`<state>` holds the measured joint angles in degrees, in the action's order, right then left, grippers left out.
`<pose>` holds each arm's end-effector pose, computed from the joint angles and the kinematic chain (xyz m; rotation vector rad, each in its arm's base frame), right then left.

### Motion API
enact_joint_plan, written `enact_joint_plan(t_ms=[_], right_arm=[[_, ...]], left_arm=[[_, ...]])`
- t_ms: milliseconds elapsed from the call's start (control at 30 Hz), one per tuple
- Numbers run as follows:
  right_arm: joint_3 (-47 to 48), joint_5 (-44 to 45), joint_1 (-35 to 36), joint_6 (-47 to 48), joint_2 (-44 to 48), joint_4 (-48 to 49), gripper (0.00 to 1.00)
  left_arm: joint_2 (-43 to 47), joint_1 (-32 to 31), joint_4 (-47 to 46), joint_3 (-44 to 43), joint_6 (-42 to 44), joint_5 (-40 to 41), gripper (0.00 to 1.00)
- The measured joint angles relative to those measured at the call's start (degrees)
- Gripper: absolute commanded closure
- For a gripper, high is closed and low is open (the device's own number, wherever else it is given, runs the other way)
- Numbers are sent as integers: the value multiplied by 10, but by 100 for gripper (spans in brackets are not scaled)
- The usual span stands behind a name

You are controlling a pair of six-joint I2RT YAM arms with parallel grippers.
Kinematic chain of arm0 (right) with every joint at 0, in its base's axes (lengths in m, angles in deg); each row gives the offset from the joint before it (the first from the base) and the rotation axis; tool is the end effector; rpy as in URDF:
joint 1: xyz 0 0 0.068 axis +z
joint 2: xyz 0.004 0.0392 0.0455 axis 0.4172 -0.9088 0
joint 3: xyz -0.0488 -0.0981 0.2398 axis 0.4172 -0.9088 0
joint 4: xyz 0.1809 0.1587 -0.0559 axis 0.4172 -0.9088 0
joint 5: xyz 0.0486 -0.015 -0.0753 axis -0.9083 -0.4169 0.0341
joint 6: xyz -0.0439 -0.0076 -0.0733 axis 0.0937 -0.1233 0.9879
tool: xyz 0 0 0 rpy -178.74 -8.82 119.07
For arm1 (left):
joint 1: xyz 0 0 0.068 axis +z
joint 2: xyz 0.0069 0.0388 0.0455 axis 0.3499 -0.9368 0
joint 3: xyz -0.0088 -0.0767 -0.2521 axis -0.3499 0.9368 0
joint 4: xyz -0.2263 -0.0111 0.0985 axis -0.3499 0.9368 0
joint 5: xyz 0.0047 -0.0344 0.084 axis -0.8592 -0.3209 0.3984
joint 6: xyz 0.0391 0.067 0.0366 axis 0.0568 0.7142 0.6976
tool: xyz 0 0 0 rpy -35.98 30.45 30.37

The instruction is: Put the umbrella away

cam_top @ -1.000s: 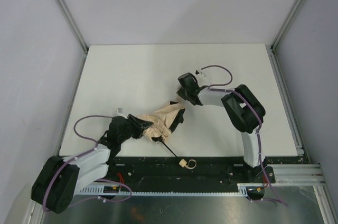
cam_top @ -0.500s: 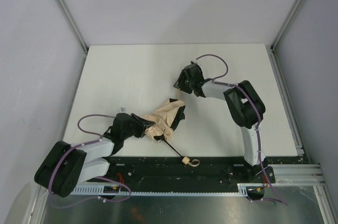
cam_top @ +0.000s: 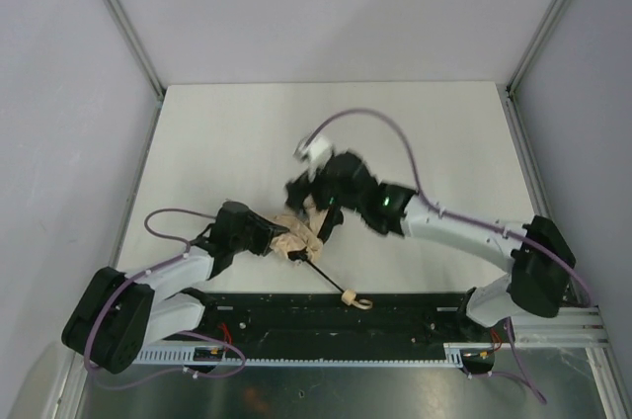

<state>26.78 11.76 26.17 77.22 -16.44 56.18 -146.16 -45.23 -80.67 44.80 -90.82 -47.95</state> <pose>0.2418 0.2904 0.2898 -0.7196 1.9365 0.5940 0.1862 -0.0966 0.1016 -1.1223 2.3190 -0.9713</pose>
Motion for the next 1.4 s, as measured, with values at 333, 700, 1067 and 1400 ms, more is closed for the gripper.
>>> enact_joint_plan(t_ms=[333,700,1067,1400], right_arm=[[-190,108,242,154,-54,200,7],[-157,255,262,218,-222,330,37],[-113,277,245,166,-268,305,100],[-84,126,177,47,-275,280,100]], left_arm=[[-24,-2,70,-44,-15,3,100],[-26,-3,114,-61,-31,5,100],[-19,-5,137,-71,-41,41,85],[-10,7,172,-104,3,63,2]])
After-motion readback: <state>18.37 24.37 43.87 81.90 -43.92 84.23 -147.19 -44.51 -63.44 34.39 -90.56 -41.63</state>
